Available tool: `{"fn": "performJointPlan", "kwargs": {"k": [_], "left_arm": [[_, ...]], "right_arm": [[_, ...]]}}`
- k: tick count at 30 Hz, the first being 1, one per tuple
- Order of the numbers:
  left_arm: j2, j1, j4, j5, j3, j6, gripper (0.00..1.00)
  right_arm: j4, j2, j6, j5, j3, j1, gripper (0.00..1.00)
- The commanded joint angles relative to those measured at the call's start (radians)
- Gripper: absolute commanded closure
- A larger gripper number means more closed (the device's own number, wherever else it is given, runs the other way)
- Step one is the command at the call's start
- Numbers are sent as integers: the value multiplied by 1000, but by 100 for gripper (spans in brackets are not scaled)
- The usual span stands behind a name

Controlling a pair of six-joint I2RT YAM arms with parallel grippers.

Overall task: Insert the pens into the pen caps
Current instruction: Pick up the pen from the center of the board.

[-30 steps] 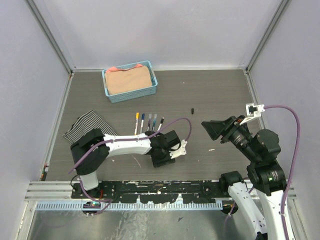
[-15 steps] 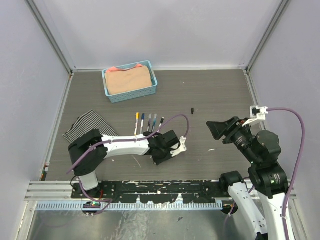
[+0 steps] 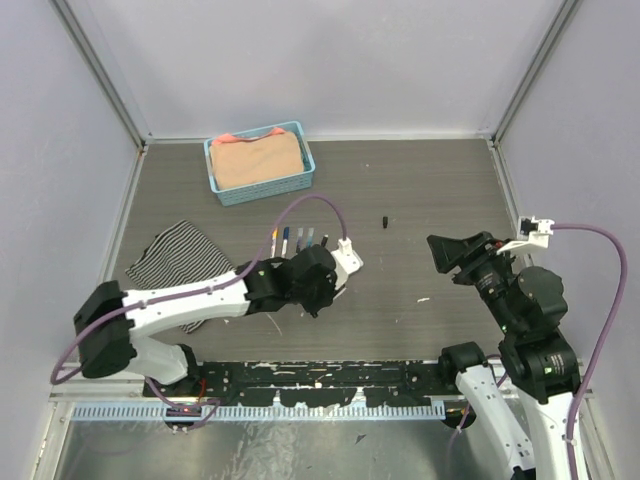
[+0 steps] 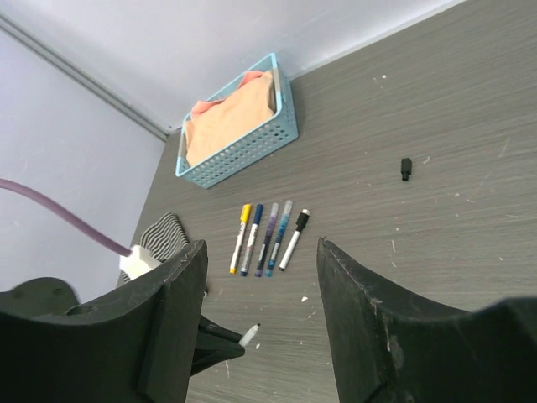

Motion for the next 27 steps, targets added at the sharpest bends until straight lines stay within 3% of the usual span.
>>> {"fn": "performJointPlan", "kwargs": {"k": [1, 8, 21, 24, 27], "left_arm": [[-99, -4, 43, -33, 25, -88, 100], [-174, -4, 17, -41, 38, -185, 100], [-215, -4, -18, -33, 109, -253, 100], [-213, -4, -28, -38, 120, -253, 100], [-213, -4, -36, -53, 127, -254, 99]], "right_arm": [[119, 57, 36, -80, 26, -2, 40], [233, 94, 139, -214, -85, -1, 39], [384, 74, 296, -247, -288, 9, 39], [433, 94, 315, -210, -305, 57, 39], [500, 147, 328, -101, -316, 198, 39]]}}
